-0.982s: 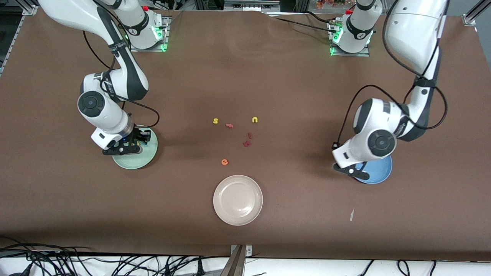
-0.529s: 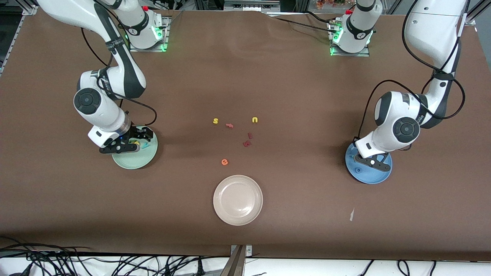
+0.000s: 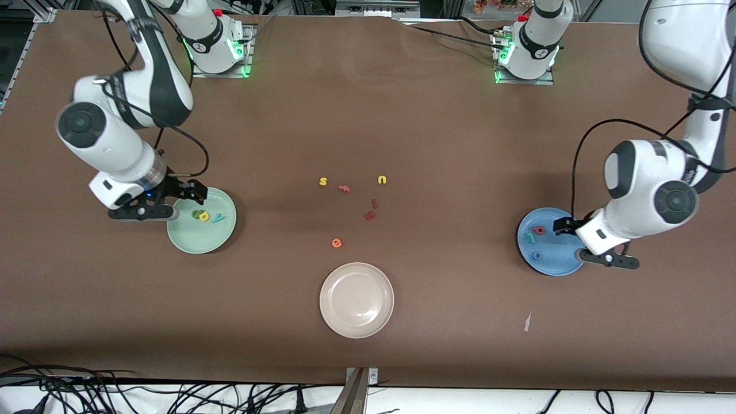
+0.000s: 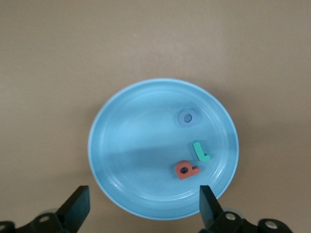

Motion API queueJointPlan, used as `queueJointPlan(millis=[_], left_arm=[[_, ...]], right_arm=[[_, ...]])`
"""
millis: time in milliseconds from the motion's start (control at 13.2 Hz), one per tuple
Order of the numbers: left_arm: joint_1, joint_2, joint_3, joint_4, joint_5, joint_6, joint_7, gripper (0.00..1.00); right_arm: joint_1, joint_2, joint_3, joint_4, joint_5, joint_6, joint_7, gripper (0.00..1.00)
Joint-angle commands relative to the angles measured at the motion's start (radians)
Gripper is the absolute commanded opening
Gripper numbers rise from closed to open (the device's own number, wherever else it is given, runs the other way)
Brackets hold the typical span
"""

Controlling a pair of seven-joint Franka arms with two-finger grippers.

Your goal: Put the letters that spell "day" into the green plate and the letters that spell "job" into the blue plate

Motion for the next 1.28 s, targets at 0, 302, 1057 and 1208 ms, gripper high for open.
queueJointPlan(millis=[0, 302, 1057, 1208], left_arm=[[0.054, -0.024, -0.016, 0.061, -0.046, -0.072, 0.011, 1.0], [0.069, -0.119, -0.011, 0.064, -0.048, -0.147, -0.004, 1.0], [0.013, -0.399, -0.019, 0.077, -0.054, -0.43, -0.22, 1.0], [0.01, -0.403, -0.017, 0.193, -0.103, -0.533, -0.23, 1.0]], right_arm=[[-0.002, -0.067, 0.002, 0.115, 0.07, -0.214, 0.0, 1.0], [-0.002, -0.104, -0.036, 0.277, 0.076, -0.41, -0.02, 1.0], [0.004, -0.125, -0.076, 0.321, 0.078, -0.434, -0.109, 1.0], [0.006, -0.121, -0.077, 0.326, 0.079, -0.436, -0.111, 1.0]])
